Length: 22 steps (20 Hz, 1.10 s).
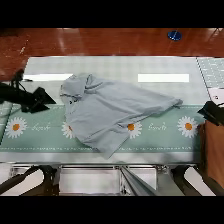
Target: Fold the shirts.
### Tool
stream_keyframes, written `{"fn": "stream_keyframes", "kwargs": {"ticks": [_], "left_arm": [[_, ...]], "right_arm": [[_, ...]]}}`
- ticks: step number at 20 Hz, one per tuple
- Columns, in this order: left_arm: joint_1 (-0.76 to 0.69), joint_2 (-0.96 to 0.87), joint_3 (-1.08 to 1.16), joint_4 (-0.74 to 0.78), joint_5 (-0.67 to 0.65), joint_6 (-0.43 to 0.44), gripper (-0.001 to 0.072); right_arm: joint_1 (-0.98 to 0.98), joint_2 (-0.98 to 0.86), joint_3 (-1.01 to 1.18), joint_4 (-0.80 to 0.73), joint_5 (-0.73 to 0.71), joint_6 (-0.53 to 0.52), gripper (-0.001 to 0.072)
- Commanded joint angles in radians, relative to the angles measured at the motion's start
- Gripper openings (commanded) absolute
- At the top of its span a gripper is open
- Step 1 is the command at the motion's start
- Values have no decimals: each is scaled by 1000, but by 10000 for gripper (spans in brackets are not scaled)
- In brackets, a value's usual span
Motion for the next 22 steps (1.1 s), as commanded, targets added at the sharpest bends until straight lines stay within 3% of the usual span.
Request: {"fn": "stream_keyframes", "kwargs": {"ticks": [1, 5, 10, 15, 18, 19, 20, 22], "left_arm": [[11, 175, -364, -216, 69, 55, 508], [-63, 195, -549, -233, 125, 52, 508], [-137, 176, -592, -248, 190, 35, 508], [-288, 64, -589, -417, 360, 39, 506], [-337, -45, -581, -518, 382, 121, 485], [-337, -72, -572, -547, 380, 158, 328], [-337, -89, -557, -574, 380, 196, 118], [-337, -91, -512, -593, 380, 245, 16]], "right_arm": [[-50, 63, -185, 236, -82, -131, 407], [-50, 63, -217, 254, -97, -147, 407], [-50, 63, -217, 254, -101, -147, 406], [-50, 63, -217, 256, -120, -146, 407], [-50, 63, -217, 257, -146, -146, 406], [-50, 63, -217, 257, -158, -146, 406], [-50, 61, -217, 257, -166, -146, 406], [-50, 27, -216, 264, -167, -146, 406]]}}
